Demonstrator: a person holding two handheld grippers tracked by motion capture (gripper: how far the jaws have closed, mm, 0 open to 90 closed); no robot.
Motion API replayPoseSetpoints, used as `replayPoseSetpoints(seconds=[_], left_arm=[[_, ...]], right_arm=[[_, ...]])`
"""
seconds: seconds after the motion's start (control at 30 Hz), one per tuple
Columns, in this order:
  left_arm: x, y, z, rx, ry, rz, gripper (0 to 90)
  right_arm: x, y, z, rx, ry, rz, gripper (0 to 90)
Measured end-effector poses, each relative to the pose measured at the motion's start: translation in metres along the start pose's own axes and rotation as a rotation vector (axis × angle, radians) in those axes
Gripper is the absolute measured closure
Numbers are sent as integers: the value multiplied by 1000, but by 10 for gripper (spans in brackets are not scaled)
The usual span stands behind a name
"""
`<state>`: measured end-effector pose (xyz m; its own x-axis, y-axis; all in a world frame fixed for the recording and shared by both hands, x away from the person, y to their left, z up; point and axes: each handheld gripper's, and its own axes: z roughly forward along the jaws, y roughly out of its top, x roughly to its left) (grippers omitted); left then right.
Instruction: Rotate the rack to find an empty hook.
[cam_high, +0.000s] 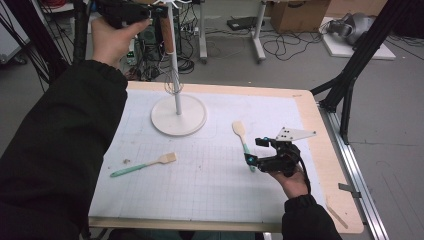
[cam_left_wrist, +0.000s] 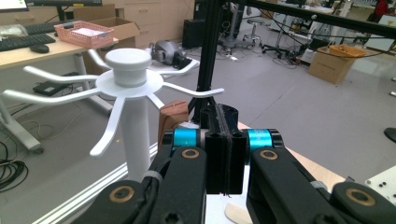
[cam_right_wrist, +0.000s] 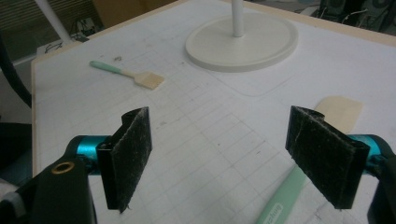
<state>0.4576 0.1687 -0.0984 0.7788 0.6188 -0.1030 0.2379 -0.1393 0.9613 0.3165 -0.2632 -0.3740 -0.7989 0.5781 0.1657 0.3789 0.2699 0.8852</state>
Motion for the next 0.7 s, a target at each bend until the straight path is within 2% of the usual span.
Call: replayPoseSetpoints(seconds=[0.7], left_arm=[[18,-1,-13,-11,75,-16,890]], right_arm=[[-1,0,-2,-7,0,5,219]])
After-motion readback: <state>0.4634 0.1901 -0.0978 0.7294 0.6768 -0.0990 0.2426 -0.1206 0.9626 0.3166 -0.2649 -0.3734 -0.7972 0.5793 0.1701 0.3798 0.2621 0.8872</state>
